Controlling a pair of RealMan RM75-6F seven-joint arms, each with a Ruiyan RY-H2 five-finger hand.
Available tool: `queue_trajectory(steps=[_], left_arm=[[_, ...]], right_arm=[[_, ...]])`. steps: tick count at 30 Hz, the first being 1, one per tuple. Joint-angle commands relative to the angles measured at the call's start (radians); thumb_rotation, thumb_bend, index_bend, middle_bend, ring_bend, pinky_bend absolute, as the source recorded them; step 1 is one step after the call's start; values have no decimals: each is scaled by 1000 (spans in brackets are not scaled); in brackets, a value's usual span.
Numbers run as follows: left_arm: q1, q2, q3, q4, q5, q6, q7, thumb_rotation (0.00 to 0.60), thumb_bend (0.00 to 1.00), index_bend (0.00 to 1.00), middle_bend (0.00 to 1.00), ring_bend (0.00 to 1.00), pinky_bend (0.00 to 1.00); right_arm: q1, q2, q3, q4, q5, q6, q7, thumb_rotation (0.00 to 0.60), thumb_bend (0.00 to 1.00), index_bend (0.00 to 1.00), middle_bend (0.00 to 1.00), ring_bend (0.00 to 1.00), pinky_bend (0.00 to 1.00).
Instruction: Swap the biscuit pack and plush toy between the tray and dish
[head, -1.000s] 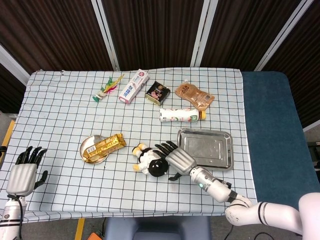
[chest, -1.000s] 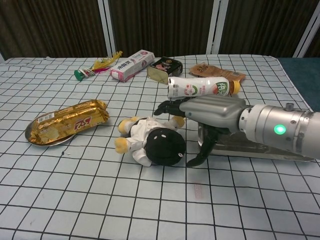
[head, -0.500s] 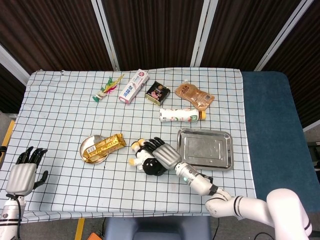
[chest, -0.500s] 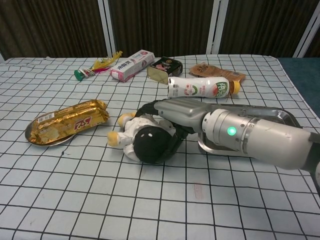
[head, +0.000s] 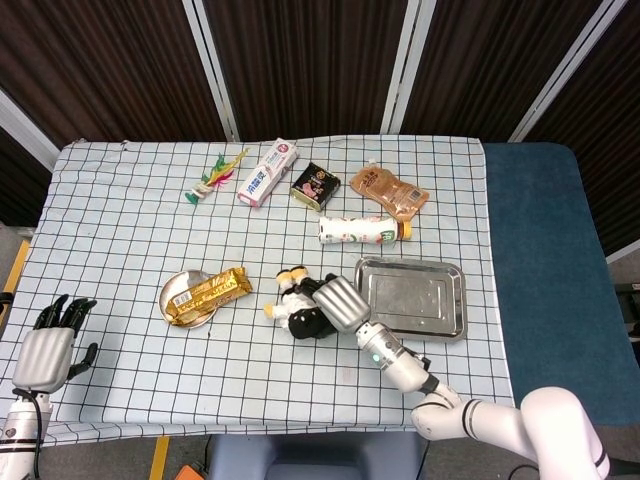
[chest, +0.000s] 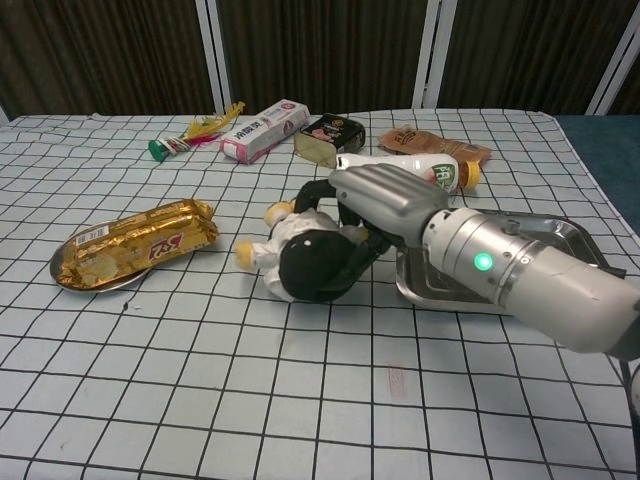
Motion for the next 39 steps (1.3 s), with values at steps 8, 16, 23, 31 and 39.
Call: queue_trajectory(steps=[8, 16, 23, 31, 39], left_arm=[[1, -3, 2, -10, 7, -8, 16, 600, 420, 153, 153, 53, 147], [-1, -11, 5, -19, 14, -19, 22, 600, 421, 153, 154, 54, 146], [-6, -17, 15, -14, 30, -35, 32, 600, 420, 154, 156, 55, 147], [-5, -19, 14, -11, 35, -33, 30, 600, 421, 154, 156, 56, 146], [-2, -16, 13, -14, 39, -27, 29, 600, 422, 154, 157, 56, 146]], right_arm=[[-228, 261, -26, -298, 79, 236, -169, 600, 113, 901, 672, 666, 573], [-335, 379, -97, -309, 87, 273, -106, 600, 114, 875, 672, 656, 574], [-347, 441, -138, -323, 105, 185, -108, 600, 113, 396, 320, 326, 356], [-338, 488, -147, -359, 105, 122, -84, 600, 96, 0, 0, 0, 0], [-413, 554, -158, -423, 39, 260, -55, 600, 60, 0, 0, 0, 0]])
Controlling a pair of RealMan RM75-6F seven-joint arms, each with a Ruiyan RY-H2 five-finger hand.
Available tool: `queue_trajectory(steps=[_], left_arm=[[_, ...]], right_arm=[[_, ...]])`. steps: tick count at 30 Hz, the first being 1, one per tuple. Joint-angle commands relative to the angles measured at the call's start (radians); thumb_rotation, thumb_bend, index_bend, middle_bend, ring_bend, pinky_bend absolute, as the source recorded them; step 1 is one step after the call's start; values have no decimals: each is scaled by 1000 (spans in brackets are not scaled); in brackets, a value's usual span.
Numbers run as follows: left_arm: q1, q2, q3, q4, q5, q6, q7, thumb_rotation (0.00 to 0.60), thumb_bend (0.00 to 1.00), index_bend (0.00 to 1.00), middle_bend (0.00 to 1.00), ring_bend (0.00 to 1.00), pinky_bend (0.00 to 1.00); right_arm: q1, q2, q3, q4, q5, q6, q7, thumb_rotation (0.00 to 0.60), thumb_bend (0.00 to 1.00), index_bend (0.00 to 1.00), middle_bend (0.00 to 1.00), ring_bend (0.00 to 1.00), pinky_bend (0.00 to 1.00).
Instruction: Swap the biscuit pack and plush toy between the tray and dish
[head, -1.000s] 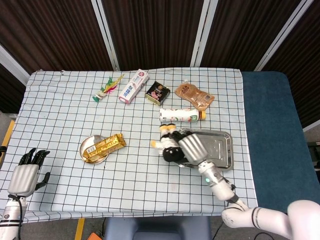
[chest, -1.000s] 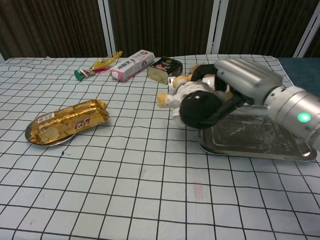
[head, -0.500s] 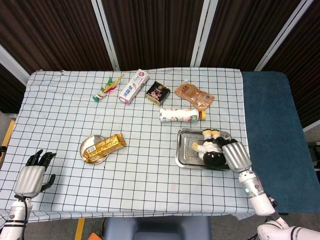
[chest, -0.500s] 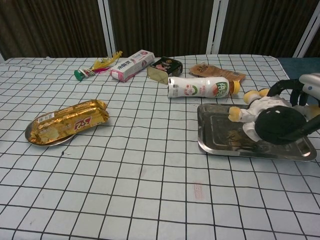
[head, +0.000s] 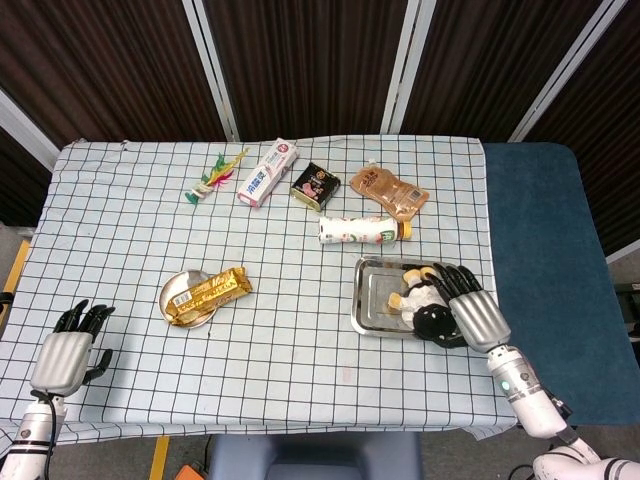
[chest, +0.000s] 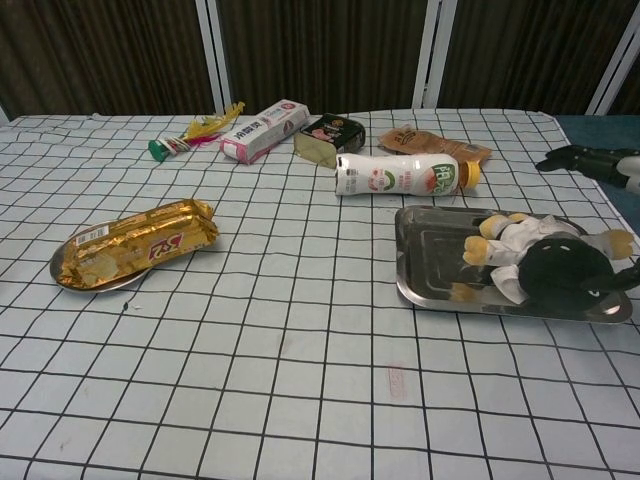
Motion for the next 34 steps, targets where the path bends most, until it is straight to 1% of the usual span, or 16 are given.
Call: queue_trajectory(steps=[1, 6, 9, 12, 15, 19, 27, 34], left_arm=[[2, 2, -2, -1, 1, 4, -2, 600, 422, 154, 158, 56, 147], [9, 12, -8, -10, 9, 27, -11, 600, 422, 154, 158, 56, 146], [16, 18, -10, -21, 20, 48, -13, 600, 423, 154, 158, 56, 147], [21, 24, -9, -32, 35, 64, -22, 600, 422, 154, 158, 56, 147], [23, 32, -6, -41, 45, 69, -33, 600, 420, 154, 159, 56, 147], [25, 34, -8, -44, 50, 76, -27, 600, 421, 154, 160, 56, 146], [27, 39, -10, -48, 33, 60, -36, 600, 422, 154, 160, 57, 146], [32, 38, -16, -47, 33, 71, -40, 600, 422, 154, 160, 57, 146]], right_arm=[[-64, 41, -5, -48, -19, 103, -10, 600, 59, 0, 0, 0, 0], [-184, 78, -10, -111, -5, 277, -65, 600, 59, 0, 0, 0, 0], [-243, 72, 2, -97, 6, 368, -84, 600, 60, 0, 0, 0, 0], [-282, 50, 33, -62, 43, 423, -72, 600, 60, 0, 0, 0, 0], [-298, 40, 66, -42, 88, 422, -20, 600, 59, 0, 0, 0, 0], [-295, 53, 78, -30, 80, 401, 15, 600, 60, 0, 0, 0, 0], [-298, 62, 71, -55, 94, 343, -30, 600, 60, 0, 0, 0, 0], [-308, 63, 65, -59, 53, 352, -22, 600, 60, 0, 0, 0, 0]])
